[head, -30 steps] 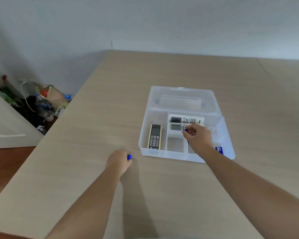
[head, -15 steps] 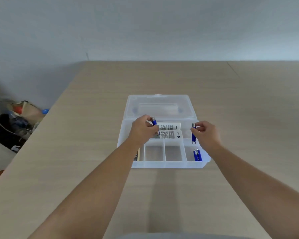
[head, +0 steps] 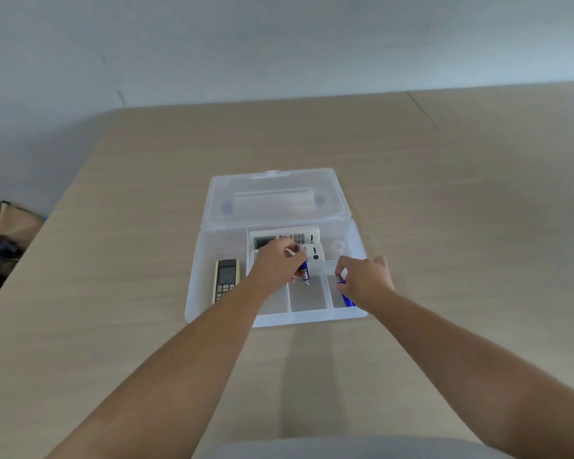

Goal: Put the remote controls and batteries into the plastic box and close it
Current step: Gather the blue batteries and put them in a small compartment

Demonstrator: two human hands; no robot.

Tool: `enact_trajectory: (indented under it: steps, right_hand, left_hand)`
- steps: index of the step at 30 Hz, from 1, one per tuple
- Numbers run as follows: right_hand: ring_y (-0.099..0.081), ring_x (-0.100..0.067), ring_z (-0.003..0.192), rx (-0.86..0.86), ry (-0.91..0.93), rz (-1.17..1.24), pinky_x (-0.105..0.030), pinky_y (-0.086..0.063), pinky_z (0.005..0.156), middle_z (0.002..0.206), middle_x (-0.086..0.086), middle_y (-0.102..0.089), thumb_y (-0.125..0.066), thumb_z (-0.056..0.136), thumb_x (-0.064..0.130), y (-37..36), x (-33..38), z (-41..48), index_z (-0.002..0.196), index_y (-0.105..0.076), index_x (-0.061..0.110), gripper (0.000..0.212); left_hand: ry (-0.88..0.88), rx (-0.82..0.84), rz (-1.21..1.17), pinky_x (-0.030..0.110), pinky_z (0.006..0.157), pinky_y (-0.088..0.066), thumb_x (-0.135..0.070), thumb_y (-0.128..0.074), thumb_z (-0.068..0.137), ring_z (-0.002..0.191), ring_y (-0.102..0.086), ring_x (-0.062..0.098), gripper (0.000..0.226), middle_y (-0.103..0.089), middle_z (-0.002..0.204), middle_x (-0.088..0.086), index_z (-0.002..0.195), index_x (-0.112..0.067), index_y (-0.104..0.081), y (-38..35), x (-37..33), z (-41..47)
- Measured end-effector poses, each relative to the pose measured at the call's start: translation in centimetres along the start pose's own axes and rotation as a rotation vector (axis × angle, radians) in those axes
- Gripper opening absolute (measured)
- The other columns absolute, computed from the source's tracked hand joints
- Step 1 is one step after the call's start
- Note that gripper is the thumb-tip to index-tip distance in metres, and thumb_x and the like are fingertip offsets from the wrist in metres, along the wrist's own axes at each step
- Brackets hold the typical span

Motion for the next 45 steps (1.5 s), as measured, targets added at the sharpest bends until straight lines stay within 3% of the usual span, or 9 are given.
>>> enact_trajectory:
  steps: [7, 14, 19, 26, 30, 38, 40, 43, 45]
  right_hand:
    - [-0.043, -0.018, 0.084, 0.096, 0.166, -0.464, -0.037, -0.026, 0.091, 0.083, 0.004, -0.059, -0.06, 0.082, 0.031, -0.1, 0.7, 0.5, 0.096, -0.066, 0.022, 0.018]
    - [-0.046, -0.019, 0.092, 0.127, 0.254, -0.628, -0.04, -0.026, 0.096, 0.082, 0.004, -0.049, -0.054, 0.086, 0.045, 0.3, 1.2, 0.2, 0.094, -0.066, 0.019, 0.03]
    - [-0.049, -0.019, 0.081, -0.062, 0.271, -0.481, -0.037, -0.023, 0.094, 0.076, 0.005, -0.052, -0.043, 0.09, 0.016, 1.9, -0.2, -0.3, 0.091, -0.066, 0.019, 0.023]
    - [-0.047, -0.018, 0.075, -0.235, 0.102, -0.16, -0.034, -0.02, 0.1, 0.082, 0.002, -0.067, -0.044, 0.088, 0.026, 3.9, -3.3, -1.5, 0.087, -0.065, 0.018, 0.023]
    - [-0.054, -0.018, 0.079, -0.205, 0.042, -0.046, -0.035, -0.022, 0.102, 0.083, 0.004, -0.067, -0.046, 0.088, 0.03, 3.2, -5.1, -2.5, 0.089, -0.061, 0.02, 0.018]
    - [-0.059, -0.014, 0.091, -0.04, -0.009, 0.2, -0.033, -0.024, 0.096, 0.089, 0.011, -0.065, -0.043, 0.093, 0.038, 1.8, -6.2, -3.0, 0.108, -0.056, 0.025, 0.024]
    - [-0.057, -0.013, 0.087, -0.004, -0.023, 0.207, -0.033, -0.025, 0.094, 0.088, 0.013, -0.062, -0.038, 0.094, 0.037, 1.5, -6.0, -2.9, 0.107, -0.056, 0.024, 0.025]
    - [-0.053, -0.013, 0.083, 0.012, -0.038, 0.197, -0.034, -0.025, 0.094, 0.087, 0.013, -0.06, -0.034, 0.096, 0.035, 1.1, -6.0, -2.8, 0.102, -0.056, 0.021, 0.027]
    - [-0.053, -0.013, 0.083, 0.013, -0.045, 0.203, -0.033, -0.025, 0.093, 0.087, 0.013, -0.06, -0.033, 0.096, 0.036, 0.9, -6.1, -2.8, 0.1, -0.056, 0.021, 0.027]
  left_hand:
    - [0.015, 0.049, 0.04, 0.03, 0.064, -0.056, -0.017, -0.055, 0.088, 0.069, -0.068, 0.025, 0.009, -0.071, 0.089, 0.016, 0.084, -0.012, -0.061, -0.7, 0.4, 0.1]
    - [-0.039, 0.023, 0.138, 0.043, 0.077, -0.06, -0.018, -0.06, 0.085, 0.085, -0.073, 0.032, 0.008, -0.067, 0.082, 0.009, 0.079, -0.014, -0.062, -1.3, -0.3, 0.1]
    - [-0.107, 0.009, 0.219, 0.028, 0.076, -0.051, -0.016, -0.063, 0.083, 0.086, -0.068, 0.023, 0.019, -0.071, 0.086, 0.006, 0.1, -0.01, -0.066, -2.6, -1.8, 0.4]
    - [-0.204, 0.144, 0.743, 0.034, 0.072, -0.048, -0.003, -0.053, 0.087, 0.097, -0.066, 0.033, 0.022, -0.067, 0.104, 0.016, 0.106, -0.002, -0.063, -7.7, -3.8, 0.3]
    - [-0.12, 0.203, 0.98, 0.031, 0.072, -0.039, 0.005, -0.05, 0.088, 0.11, -0.062, 0.032, 0.029, -0.063, 0.119, 0.014, 0.114, 0.0, -0.063, -10.0, -4.2, 0.5]
    - [0.059, 0.209, 1.013, 0.026, 0.073, -0.038, -0.002, -0.054, 0.089, 0.112, -0.061, 0.024, 0.031, -0.062, 0.124, 0.005, 0.118, -0.008, -0.063, -11.3, -4.0, 1.1]
    - [0.056, 0.232, 1.039, 0.026, 0.074, -0.038, -0.003, -0.057, 0.089, 0.116, -0.061, 0.022, 0.028, -0.063, 0.121, 0.003, 0.115, -0.01, -0.064, -11.7, -3.9, 0.9]
    - [0.031, 0.267, 1.09, 0.025, 0.073, -0.038, -0.004, -0.059, 0.086, 0.113, -0.063, 0.021, 0.012, -0.059, 0.091, 0.002, 0.092, -0.014, -0.063, -12.2, -3.7, 0.6]
    - [0.029, 0.258, 1.095, 0.025, 0.073, -0.038, -0.004, -0.057, 0.087, 0.111, -0.063, 0.021, 0.017, -0.053, 0.085, 0.001, 0.099, -0.014, -0.064, -12.0, -3.7, 0.6]
Point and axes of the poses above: each hand's wrist, its own z-axis towards the middle knuckle, its own y-axis out of the back of the hand, x = y × z, the point moved 5 cm from there along z, towards the middle knuckle
